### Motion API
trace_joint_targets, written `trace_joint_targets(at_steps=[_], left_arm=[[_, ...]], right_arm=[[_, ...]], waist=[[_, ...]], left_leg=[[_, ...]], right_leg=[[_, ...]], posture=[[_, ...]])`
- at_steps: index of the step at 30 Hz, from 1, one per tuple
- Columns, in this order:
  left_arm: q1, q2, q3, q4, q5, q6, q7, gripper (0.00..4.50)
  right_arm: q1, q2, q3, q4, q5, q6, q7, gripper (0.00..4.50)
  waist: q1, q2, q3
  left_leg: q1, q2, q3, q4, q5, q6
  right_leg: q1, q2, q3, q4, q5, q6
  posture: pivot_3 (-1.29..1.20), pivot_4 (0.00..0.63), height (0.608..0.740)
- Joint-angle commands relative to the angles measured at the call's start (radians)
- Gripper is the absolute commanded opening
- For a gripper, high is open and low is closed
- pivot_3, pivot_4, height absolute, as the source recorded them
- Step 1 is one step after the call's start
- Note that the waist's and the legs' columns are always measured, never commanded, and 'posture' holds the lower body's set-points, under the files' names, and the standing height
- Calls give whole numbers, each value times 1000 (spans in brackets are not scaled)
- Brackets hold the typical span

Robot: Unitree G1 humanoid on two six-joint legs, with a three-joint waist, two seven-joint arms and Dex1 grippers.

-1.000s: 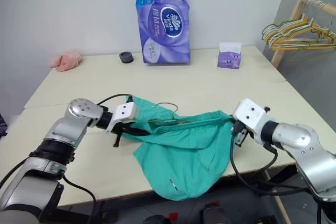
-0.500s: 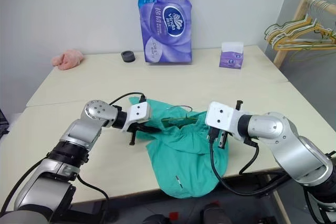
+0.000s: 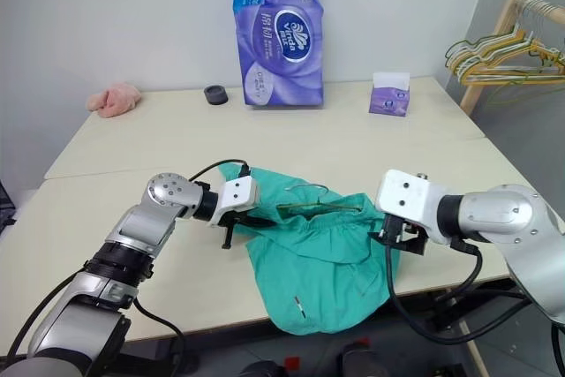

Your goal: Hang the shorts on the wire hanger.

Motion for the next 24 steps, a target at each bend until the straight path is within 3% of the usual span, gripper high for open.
trace_joint_targets(at_steps=[1,8,17,20,24], left_arm=[[-8,-5,-1,-40,-21,-17,-11,0],[-15,-7,-10,-38,-20,-35,-34,0],[-23,-7,-15,-39,-16,-42,-45,0],[-20,-1,-15,-46,-18,-40,-44,0],[-13,3,-11,-56,-20,-34,-36,0]], right_arm=[[29,50,-18,-12,12,78,-84,4041],[47,78,123,117,-64,-4,-150,4041],[-99,94,344,370,-182,-211,-21,4041],[-149,105,398,417,-220,-255,27,3433],[-178,104,444,446,-258,-296,88,2101]], waist=[[-1,0,0],[-3,0,0],[-11,1,0],[-11,1,0],[-8,1,0]], left_leg=[[0,0,0,0,0,0],[0,0,1,0,0,0],[0,0,1,0,0,0],[0,0,1,0,0,0],[0,0,1,0,0,0]], right_leg=[[0,0,0,0,0,0],[0,0,0,0,0,0],[0,0,0,0,0,0],[0,0,0,0,0,0],[0,0,0,0,0,0]], posture=[[-241,58,740],[-241,58,740],[-238,51,740],[-229,52,740],[-217,54,740]])
